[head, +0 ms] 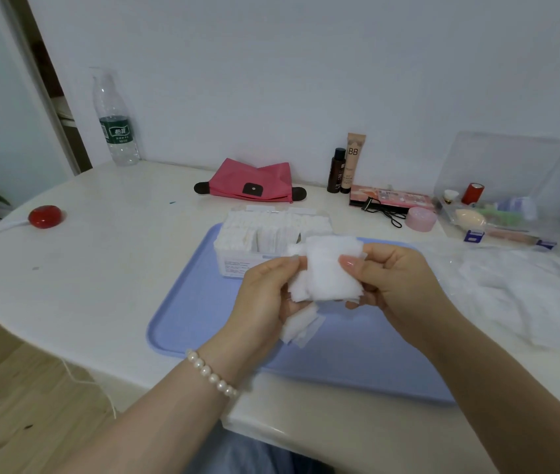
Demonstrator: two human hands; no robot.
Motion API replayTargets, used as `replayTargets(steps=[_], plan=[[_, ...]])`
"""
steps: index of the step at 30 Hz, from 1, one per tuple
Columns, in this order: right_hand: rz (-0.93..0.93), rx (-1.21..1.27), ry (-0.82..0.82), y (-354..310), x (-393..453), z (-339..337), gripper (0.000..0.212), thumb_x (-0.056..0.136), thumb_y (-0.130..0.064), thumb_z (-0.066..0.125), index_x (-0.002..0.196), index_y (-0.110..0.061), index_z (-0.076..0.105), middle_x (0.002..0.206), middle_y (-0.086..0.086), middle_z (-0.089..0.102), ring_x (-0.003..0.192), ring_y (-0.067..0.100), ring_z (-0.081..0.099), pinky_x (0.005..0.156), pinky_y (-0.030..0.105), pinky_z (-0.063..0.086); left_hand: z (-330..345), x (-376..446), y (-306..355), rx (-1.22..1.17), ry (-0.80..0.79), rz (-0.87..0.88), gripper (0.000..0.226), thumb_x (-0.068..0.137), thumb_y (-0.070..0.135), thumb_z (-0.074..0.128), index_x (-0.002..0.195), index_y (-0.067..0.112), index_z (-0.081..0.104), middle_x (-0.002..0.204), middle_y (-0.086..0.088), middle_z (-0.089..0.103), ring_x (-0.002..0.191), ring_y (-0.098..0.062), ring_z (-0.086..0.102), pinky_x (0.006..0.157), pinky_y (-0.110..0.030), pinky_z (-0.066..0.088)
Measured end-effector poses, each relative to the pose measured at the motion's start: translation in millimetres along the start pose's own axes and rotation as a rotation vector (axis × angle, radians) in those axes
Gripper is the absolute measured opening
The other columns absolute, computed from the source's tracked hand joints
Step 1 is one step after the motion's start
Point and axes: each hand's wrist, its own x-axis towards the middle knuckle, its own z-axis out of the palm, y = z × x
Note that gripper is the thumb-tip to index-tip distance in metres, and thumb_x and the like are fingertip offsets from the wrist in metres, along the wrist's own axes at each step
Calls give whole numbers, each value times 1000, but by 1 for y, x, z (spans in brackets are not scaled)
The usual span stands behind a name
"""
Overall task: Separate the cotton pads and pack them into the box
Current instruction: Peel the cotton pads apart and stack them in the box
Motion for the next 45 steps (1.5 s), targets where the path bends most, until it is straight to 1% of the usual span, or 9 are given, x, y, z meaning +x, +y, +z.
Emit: replayTargets(steps=[5,10,14,18,21,25,31,37,45], plan=[[5,-104,21,0,-1,7,5,82,-6,66,82,-4,62,58,9,67,45,20,63,40,23,50,1,-4,-2,38,-84,23,32,82,19,64,96,-10,63,93,-30,66,83,-37,63,79,-47,50],[-36,-219,63,5,0,11,15,82,-6,68,75,-7,54,46,-1,59,39,14,57,36,21,43,0,-5,-8,123,-12,65,9,86,2,60,95,4,60,85,-16,71,75,-30,67,66,-37,55],[-70,-539,112,12,9,9,22,76,-17,74,71,-19,52,52,-10,45,46,4,40,51,23,34,-3,-3,-6,175,10,72,22,87,1,60,99,16,50,83,-9,72,73,-25,68,62,-34,54],[150,-494,-108,-14,20,5,41,77,-12,70,112,-21,50,84,1,58,74,13,57,66,29,47,-8,1,3,302,-82,50,40,87,-2,58,115,22,42,95,-10,71,81,-24,67,73,-36,53],[180,-493,-273,-37,29,15,35,77,-10,71,107,-16,56,77,4,62,68,17,61,56,27,49,-10,6,14,363,-142,58,51,86,3,61,125,26,37,110,-15,65,97,-30,64,85,-43,50],[134,-546,-247,-61,44,31,22,79,-5,69,97,-10,58,75,8,59,61,20,60,48,27,51,-15,18,38,452,-71,169,60,76,15,75,120,32,37,112,-5,55,102,-23,61,84,-36,54],[74,-318,70,-54,74,49,21,84,-3,64,83,-12,45,88,11,54,66,22,61,48,36,57,-51,49,64,687,91,470,19,81,5,68,76,22,60,84,8,63,75,-3,59,71,-16,44],[91,-398,-135,-43,80,48,41,77,3,68,114,-12,57,84,2,60,73,14,60,61,25,52,-70,53,60,542,92,347,13,84,1,63,85,14,67,89,1,68,78,-6,60,74,-15,46],[-201,-635,-358,-68,75,50,43,71,16,60,74,-25,72,89,-2,71,88,10,63,81,21,49,-53,43,69,440,-148,326,27,70,10,72,96,8,64,98,-5,70,84,-9,66,69,-16,49]])
